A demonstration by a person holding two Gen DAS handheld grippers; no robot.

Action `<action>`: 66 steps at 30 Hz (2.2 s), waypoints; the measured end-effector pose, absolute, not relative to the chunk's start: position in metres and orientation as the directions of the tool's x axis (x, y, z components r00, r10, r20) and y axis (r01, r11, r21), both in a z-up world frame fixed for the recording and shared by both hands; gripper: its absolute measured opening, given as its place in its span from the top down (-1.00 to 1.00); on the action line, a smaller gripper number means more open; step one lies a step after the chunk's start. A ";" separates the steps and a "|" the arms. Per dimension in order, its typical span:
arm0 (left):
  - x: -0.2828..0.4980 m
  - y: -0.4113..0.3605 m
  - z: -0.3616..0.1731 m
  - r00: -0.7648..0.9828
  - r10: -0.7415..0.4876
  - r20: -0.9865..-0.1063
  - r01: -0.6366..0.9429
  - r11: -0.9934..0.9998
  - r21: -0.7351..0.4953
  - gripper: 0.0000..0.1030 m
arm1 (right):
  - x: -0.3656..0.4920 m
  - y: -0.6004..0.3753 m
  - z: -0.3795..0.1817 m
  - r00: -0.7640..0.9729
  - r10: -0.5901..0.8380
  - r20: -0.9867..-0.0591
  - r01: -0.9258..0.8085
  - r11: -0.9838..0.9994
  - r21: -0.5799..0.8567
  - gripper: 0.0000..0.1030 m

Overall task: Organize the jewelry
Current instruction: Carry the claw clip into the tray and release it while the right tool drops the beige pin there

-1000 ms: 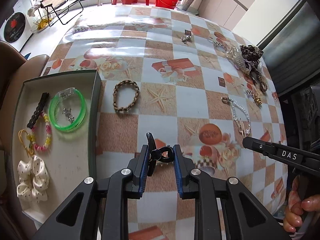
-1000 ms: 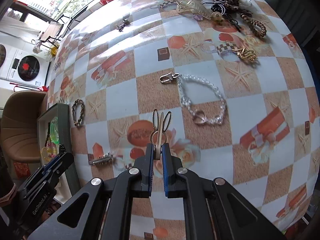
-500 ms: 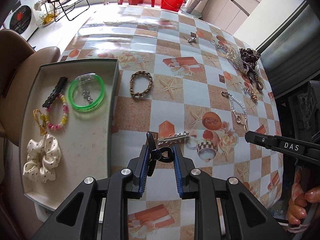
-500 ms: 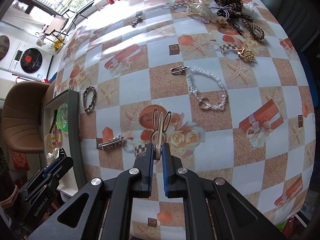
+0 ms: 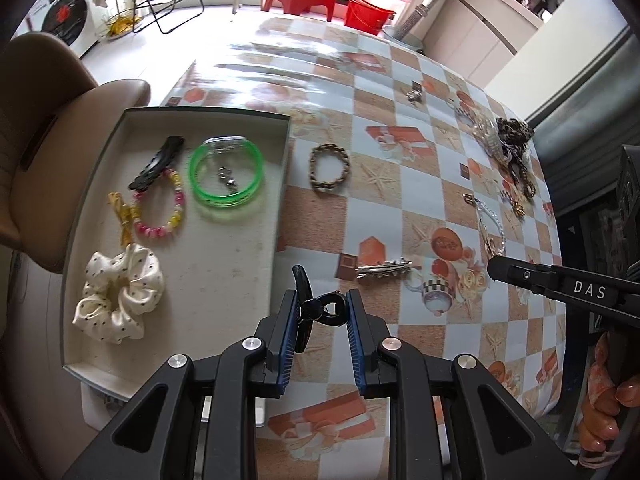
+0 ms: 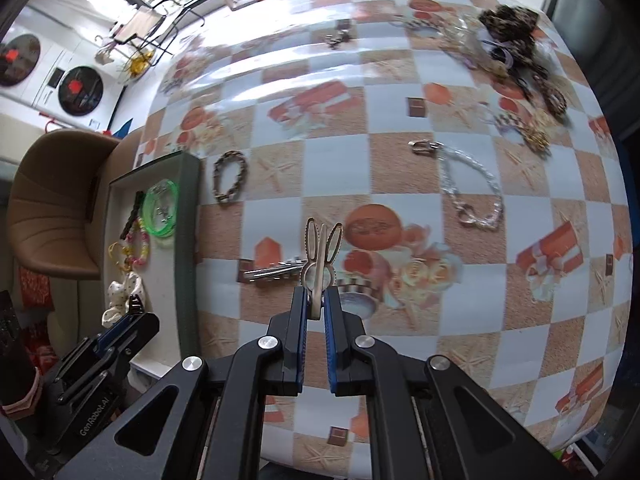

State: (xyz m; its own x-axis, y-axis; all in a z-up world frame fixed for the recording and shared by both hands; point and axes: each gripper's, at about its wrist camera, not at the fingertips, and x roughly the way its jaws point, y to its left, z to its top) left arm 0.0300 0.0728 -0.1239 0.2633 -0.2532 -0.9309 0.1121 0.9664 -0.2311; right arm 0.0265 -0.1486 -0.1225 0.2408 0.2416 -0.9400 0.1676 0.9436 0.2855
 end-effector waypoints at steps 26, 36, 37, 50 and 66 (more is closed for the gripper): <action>-0.009 0.186 -0.174 0.221 -0.159 -0.962 -0.110 0.976 -0.186 0.47 | 0.050 0.013 -0.128 0.142 0.319 -0.937 -0.160 0.942 0.296 0.83; -0.006 0.197 -0.192 0.206 -0.127 -0.970 -0.140 0.978 -0.157 0.47 | 0.061 0.045 -0.145 0.097 0.311 -0.946 -0.230 0.931 0.282 0.83; -0.005 0.199 -0.194 0.205 -0.124 -0.971 -0.142 0.978 -0.154 0.47 | 0.062 0.047 -0.146 0.095 0.309 -0.946 -0.234 0.931 0.281 0.83; 0.005 0.197 -0.214 0.184 -0.071 -0.980 -0.150 0.984 -0.099 0.47 | 0.085 0.062 -0.175 0.061 0.288 -0.956 -0.245 0.932 0.265 0.83; 0.013 0.180 -0.220 0.167 0.008 -0.986 -0.115 0.993 -0.011 0.46 | 0.099 0.080 -0.215 0.012 0.265 -0.964 -0.239 0.937 0.254 0.80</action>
State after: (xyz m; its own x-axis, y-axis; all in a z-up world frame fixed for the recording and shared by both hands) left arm 0.0134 0.1799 -0.2196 0.1667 0.0085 -0.9860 -0.1146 0.9934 -0.0108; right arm 0.0985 0.0799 -0.2146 0.0115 0.2645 -0.9643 -0.2395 0.9370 0.2542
